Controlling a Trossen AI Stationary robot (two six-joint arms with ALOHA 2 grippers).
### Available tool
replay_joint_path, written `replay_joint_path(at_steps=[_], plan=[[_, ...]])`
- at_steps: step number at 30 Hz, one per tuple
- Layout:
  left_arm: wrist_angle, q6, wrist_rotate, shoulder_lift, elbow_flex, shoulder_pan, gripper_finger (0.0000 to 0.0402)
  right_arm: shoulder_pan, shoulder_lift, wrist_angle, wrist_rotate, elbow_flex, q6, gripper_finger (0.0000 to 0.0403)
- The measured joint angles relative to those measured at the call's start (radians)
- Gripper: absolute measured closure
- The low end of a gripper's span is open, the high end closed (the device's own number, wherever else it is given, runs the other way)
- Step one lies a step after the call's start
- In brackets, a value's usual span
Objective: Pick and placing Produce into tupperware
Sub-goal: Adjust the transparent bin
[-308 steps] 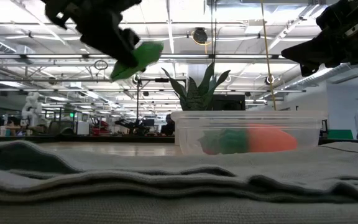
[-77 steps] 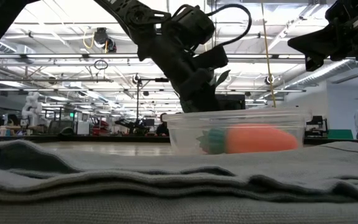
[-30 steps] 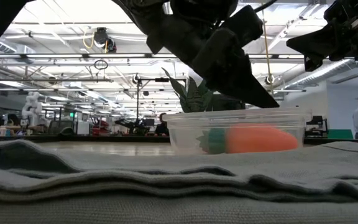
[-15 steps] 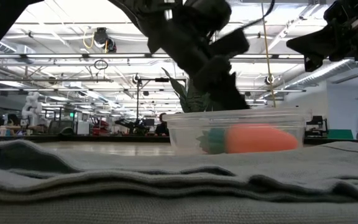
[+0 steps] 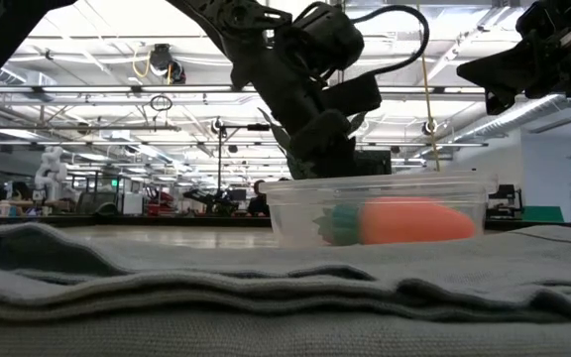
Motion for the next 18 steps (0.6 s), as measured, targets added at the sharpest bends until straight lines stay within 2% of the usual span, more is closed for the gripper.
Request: replay_joint_path(at_steps=[11, 18], plan=[[-0.065, -0.037, -0.013, 0.000, 0.000, -0.025, 0.0401, 0.000, 0.000, 0.000, 0.000, 0.000, 0.002, 0.0403], [-0.105, -0.083, -0.066, 0.000, 0.000, -0.054, 0.0401, 0.000, 0.000, 0.000, 0.000, 0.000, 0.002, 0.0403]])
